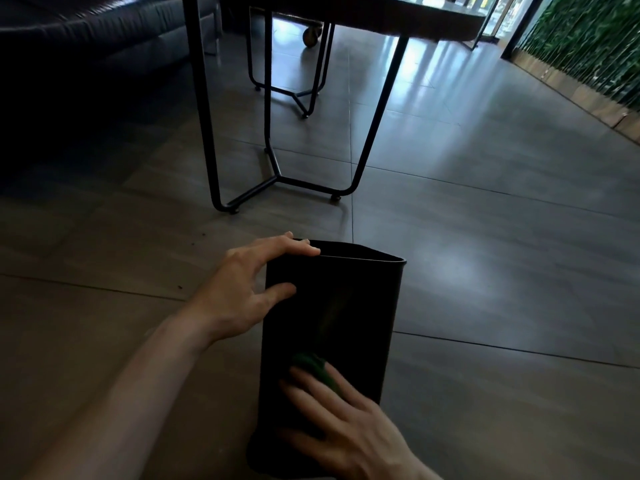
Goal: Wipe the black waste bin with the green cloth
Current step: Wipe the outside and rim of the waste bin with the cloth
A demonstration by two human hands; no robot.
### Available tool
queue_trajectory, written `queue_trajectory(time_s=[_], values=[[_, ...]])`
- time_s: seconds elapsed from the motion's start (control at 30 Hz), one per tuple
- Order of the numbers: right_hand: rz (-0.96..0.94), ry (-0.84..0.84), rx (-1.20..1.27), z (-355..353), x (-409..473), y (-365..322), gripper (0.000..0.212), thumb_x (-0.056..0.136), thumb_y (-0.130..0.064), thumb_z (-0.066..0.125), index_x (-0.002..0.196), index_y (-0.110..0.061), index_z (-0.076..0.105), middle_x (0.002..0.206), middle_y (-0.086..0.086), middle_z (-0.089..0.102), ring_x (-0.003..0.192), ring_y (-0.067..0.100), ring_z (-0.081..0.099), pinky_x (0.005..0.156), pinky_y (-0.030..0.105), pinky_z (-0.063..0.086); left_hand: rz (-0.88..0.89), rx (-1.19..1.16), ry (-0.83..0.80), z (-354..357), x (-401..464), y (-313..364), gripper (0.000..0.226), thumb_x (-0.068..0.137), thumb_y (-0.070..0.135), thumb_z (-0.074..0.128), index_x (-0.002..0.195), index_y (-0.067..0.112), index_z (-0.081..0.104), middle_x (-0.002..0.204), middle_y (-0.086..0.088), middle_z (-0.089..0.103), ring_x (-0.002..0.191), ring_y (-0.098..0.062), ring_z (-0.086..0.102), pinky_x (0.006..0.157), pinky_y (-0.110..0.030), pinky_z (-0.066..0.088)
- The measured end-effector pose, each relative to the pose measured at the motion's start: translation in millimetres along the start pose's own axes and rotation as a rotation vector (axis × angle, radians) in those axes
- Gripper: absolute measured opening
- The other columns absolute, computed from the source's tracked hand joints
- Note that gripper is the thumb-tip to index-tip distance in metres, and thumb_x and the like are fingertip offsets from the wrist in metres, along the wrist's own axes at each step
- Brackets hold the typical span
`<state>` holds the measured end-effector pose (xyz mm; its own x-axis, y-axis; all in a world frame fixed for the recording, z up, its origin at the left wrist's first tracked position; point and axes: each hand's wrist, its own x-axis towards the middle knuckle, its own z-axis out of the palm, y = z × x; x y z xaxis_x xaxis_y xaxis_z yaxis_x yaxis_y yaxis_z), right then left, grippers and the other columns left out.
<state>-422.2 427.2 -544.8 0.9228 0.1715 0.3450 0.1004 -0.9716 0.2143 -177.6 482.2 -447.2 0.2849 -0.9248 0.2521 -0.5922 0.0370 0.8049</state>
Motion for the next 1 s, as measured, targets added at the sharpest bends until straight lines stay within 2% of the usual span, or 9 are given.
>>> queue_trajectory(time_s=[0.07,0.13,0.23,0.37,0.47,0.63,0.73,0.87,1.0], values=[[0.087,0.056,0.034,-11,10,18,0.025,0.106,-0.021,0.056,0.128,-0.031,0.064,0.147,0.013,0.055,0.152,0.031,0.031,0.118,0.051,0.037,0.001,-0.004,-0.002,0,0,-1,0.062,0.083,0.005,0.077,0.126,0.048,0.061,0.138,0.023,0.06,0.141,0.008,0.039,0.119,-0.033,0.033],[0.346,0.171,0.099,-25,33,43,0.03,0.106,-0.029,0.054,0.135,-0.029,0.06,0.155,0.013,0.046,0.154,0.031,0.026,0.12,0.057,0.032,0.004,0.002,-0.005,-1,0,0,0.062,0.084,0.007,0.077,0.127,0.049,0.06,0.139,0.023,0.059,0.141,0.007,0.038,0.119,-0.036,0.034],[0.622,0.292,0.153,-35,59,65,0.043,0.11,-0.041,0.033,0.141,-0.026,0.059,0.159,0.012,0.04,0.155,0.031,0.021,0.114,0.061,0.037,0.014,0.04,-0.003,-2,0,0,0.063,0.084,0.009,0.076,0.13,0.048,0.058,0.14,0.023,0.058,0.141,0.006,0.039,0.119,-0.038,0.036],[0.387,0.19,0.103,-7,24,24,0.033,0.106,-0.027,0.056,0.138,-0.026,0.062,0.158,0.014,0.042,0.152,0.034,0.029,0.114,0.059,0.038,-0.022,0.04,0.022,-5,-3,-2,0.065,0.082,0.007,0.078,0.128,0.048,0.059,0.138,0.024,0.059,0.141,0.006,0.039,0.12,-0.041,0.035],[0.166,0.055,0.045,0,-15,0,0.03,0.104,-0.026,0.061,0.133,-0.031,0.063,0.156,0.013,0.045,0.151,0.031,0.034,0.11,0.052,0.046,-0.008,0.016,0.007,-2,-4,1,0.065,0.082,0.006,0.078,0.128,0.049,0.059,0.139,0.022,0.059,0.141,0.006,0.038,0.12,-0.041,0.035],[0.524,0.23,0.145,-30,29,46,0.037,0.106,-0.034,0.052,0.141,-0.028,0.057,0.161,0.012,0.037,0.155,0.031,0.023,0.111,0.059,0.043,0.001,0.033,-0.002,-2,-2,3,0.065,0.083,0.006,0.077,0.129,0.048,0.059,0.141,0.022,0.058,0.142,0.005,0.038,0.12,-0.042,0.034],[0.565,0.293,0.121,-35,58,67,0.04,0.109,-0.039,0.041,0.143,-0.025,0.056,0.16,0.014,0.037,0.155,0.034,0.021,0.116,0.061,0.035,0.022,0.028,0.004,-2,-3,3,0.062,0.083,0.006,0.077,0.129,0.046,0.06,0.14,0.022,0.058,0.142,0.005,0.039,0.119,-0.041,0.036],[0.292,0.169,0.006,-3,17,28,0.041,0.099,-0.03,0.068,0.139,-0.027,0.059,0.158,0.014,0.043,0.151,0.035,0.032,0.119,0.058,0.033,0.031,0.044,0.018,-4,-5,-1,0.065,0.082,0.005,0.078,0.128,0.047,0.06,0.139,0.023,0.059,0.14,0.005,0.041,0.118,-0.041,0.037],[0.045,-0.054,-0.108,0,-23,3,0.028,0.103,-0.031,0.061,0.131,-0.036,0.059,0.153,0.005,0.052,0.15,0.03,0.036,0.115,0.048,0.042,0.053,0.041,-0.002,-3,-7,1,0.066,0.081,0.007,0.079,0.129,0.047,0.059,0.139,0.024,0.059,0.139,0.003,0.043,0.118,-0.041,0.038]])
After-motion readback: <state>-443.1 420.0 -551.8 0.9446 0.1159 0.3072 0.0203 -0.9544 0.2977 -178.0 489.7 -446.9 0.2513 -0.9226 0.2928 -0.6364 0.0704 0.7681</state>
